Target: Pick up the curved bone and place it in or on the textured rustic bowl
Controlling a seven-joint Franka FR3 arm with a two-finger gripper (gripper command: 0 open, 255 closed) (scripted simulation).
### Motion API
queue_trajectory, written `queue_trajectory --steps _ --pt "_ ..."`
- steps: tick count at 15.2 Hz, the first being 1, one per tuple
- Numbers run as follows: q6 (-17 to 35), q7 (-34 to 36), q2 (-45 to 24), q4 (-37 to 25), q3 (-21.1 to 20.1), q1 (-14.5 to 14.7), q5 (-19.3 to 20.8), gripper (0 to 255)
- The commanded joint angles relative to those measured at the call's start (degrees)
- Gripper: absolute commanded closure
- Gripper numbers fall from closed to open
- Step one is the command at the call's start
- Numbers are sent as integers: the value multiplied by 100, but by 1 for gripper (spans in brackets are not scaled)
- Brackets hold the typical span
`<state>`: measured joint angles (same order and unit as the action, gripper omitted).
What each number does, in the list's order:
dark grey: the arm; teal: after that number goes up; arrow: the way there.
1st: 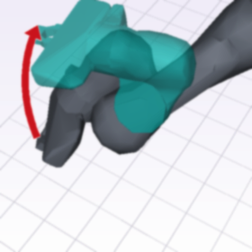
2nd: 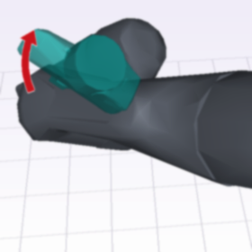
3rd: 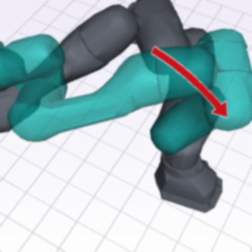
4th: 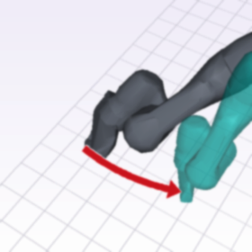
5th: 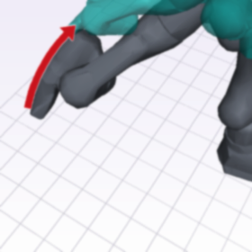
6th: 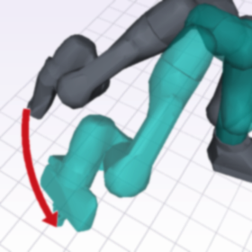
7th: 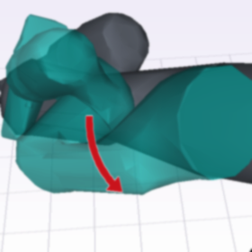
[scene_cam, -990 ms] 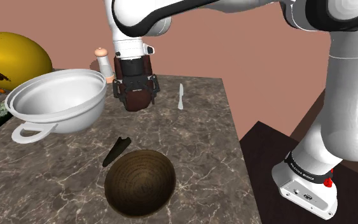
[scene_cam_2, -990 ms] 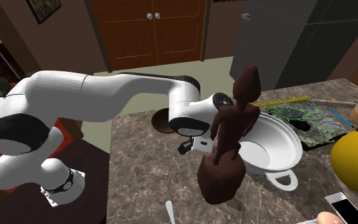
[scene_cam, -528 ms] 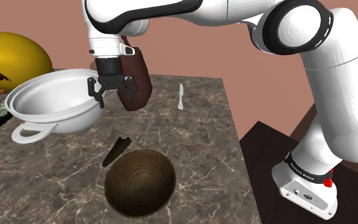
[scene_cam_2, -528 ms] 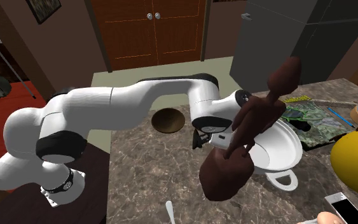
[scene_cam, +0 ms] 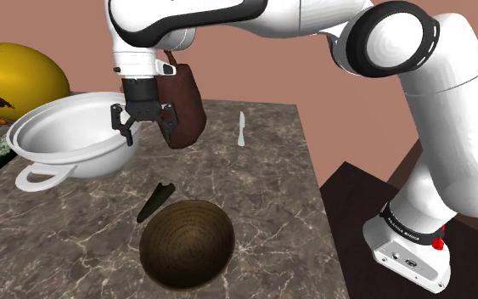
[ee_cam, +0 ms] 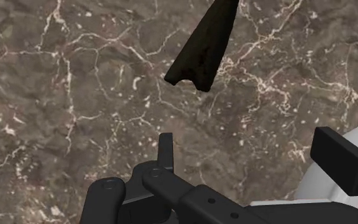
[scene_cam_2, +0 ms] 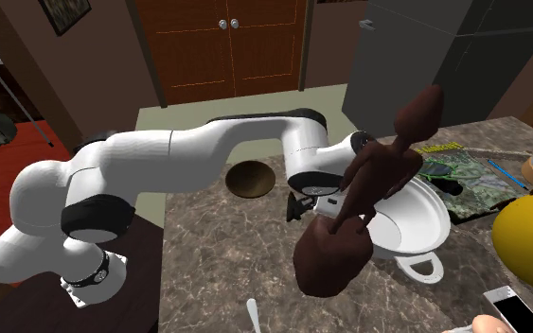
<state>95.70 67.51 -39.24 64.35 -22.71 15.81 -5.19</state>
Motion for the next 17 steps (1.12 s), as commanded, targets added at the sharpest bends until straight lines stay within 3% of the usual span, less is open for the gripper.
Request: queue_trajectory --steps 1,5,10,17 --pt "320 317 230 456 57 105 79 0" --pt "1216 1784 711 1560 339 737 577 0" --pt "1613 3648 617 1907 738 1639 1336 0" --pt "2064 3684 452 2197 772 1643 1388 0"
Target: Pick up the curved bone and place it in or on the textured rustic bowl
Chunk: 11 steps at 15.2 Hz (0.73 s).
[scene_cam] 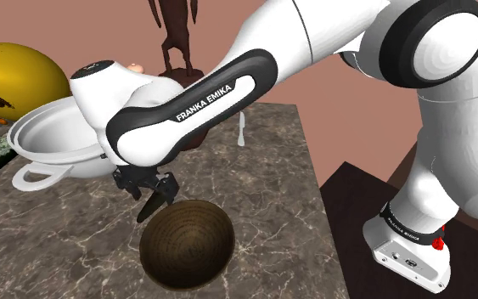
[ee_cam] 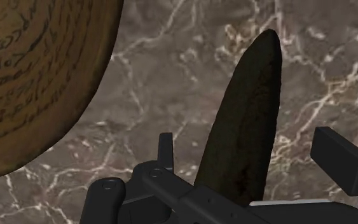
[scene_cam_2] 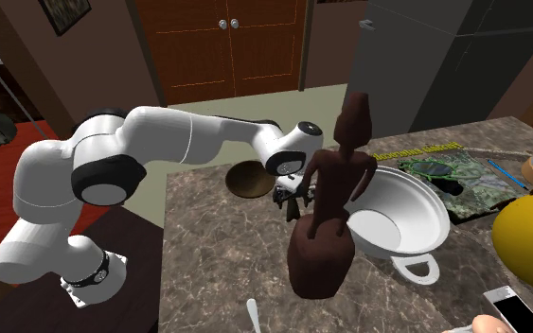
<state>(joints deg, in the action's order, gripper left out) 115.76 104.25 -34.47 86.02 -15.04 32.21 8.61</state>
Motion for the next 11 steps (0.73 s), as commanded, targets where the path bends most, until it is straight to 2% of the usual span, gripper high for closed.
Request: queue_trajectory --steps 1,8,9,11 --pt "94 13 -40 53 8 4 14 0" --pt "92 12 -42 50 8 5 14 0" --pt "92 12 -42 50 8 5 14 255" --pt "94 10 -29 65 7 0 12 255"
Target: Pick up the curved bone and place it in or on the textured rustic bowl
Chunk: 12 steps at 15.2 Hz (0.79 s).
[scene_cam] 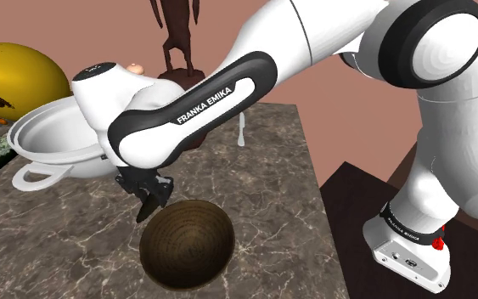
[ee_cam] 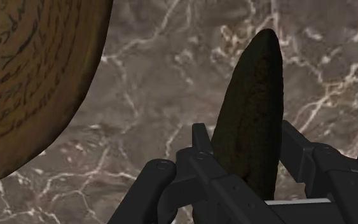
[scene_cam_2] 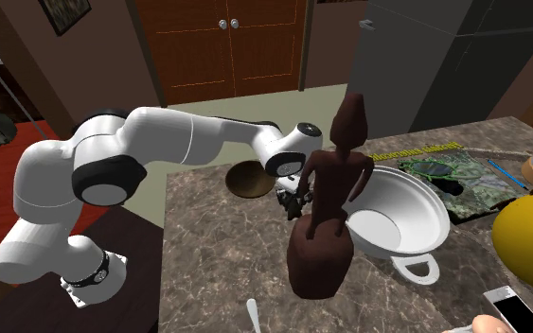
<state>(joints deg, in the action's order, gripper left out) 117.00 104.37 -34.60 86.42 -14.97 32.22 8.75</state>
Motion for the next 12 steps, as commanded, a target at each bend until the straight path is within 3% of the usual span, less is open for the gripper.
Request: queue_trajectory --steps 1,7,12 --pt "-32 1 -13 26 0 2 -3 255" --pt "-31 1 -28 11 1 4 0 255" --pt "-329 -24 131 -132 -27 -7 -45 255"
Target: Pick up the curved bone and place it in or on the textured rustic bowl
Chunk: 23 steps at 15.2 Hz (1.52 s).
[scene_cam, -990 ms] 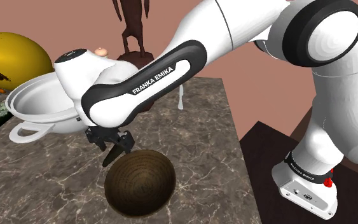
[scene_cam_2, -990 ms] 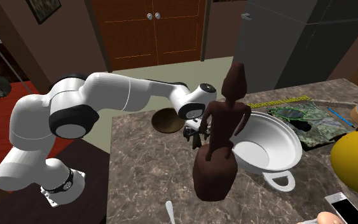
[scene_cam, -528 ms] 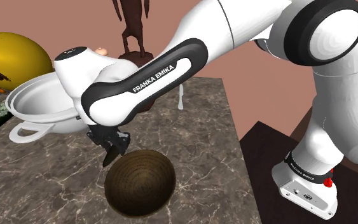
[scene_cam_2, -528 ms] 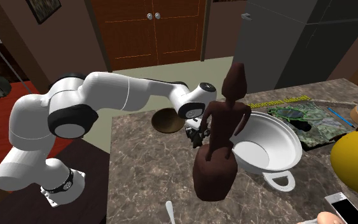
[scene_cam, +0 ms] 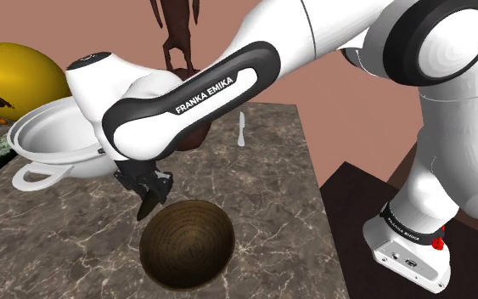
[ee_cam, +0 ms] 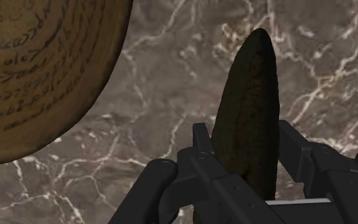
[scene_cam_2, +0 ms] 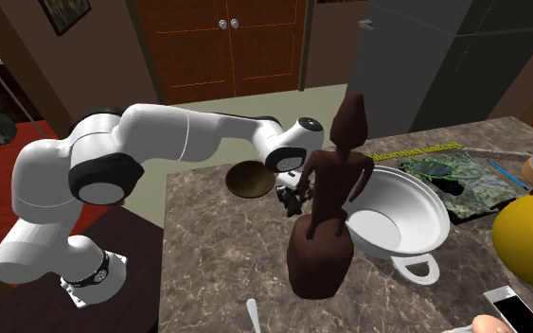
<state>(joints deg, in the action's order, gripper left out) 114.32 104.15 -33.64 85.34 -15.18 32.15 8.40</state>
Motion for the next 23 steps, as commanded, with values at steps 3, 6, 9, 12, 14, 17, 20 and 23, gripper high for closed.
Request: queue_trajectory --steps 3,6,9,12,14,17,20,23 --pt "-245 -15 119 -128 -21 -4 -34 255" --pt "-436 -28 192 -247 -34 -5 -56 255" --pt "-632 -41 256 -382 -45 -3 -76 255" --pt "-834 -52 309 -533 -55 1 -93 255" --pt "-972 -59 338 -643 -61 5 -103 255" --pt "-1184 -68 372 -824 -69 14 -115 255" --pt "-1403 -76 392 -1024 -75 27 -124 255" --pt "-1631 -84 399 -1247 -80 43 -129 255"
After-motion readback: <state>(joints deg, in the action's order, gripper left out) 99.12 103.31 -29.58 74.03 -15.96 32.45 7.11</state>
